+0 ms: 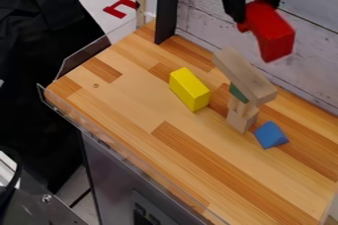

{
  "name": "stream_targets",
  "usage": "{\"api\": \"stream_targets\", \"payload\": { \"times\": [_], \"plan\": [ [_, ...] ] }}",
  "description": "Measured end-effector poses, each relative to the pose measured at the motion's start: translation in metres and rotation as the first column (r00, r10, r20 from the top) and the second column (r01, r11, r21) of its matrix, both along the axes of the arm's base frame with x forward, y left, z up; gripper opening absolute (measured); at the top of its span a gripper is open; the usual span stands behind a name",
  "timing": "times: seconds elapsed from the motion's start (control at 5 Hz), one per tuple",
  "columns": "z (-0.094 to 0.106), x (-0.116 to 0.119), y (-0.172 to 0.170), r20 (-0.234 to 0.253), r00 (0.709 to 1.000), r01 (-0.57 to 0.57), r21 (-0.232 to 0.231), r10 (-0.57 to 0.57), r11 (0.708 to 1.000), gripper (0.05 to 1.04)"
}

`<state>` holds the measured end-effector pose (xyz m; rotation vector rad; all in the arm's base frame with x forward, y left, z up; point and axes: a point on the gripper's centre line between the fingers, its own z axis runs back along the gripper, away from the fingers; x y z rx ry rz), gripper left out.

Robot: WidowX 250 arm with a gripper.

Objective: Move the red arch on top of the rectangle

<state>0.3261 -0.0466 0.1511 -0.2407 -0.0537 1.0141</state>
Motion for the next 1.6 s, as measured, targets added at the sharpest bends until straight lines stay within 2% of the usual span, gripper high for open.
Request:
{"api": "stream_targets", "payload": {
  "times": [0.4,1.2,1.4,1.6],
  "plan": [
    [-0.017,0.001,0.004,-0.059,0.998,-0.012,0.013,0.013,1.000,0.561],
    [-0.031,0.002,0.005,-0.109,0.993,-0.029,0.034,0.033,0.999,0.561],
    [-0.036,0.005,0.005,-0.125,0.991,-0.033,0.038,0.038,0.999,0.614],
    [-0.042,0.010,0.007,-0.148,0.988,-0.025,0.055,0.033,0.998,0.906]
  ]
}}
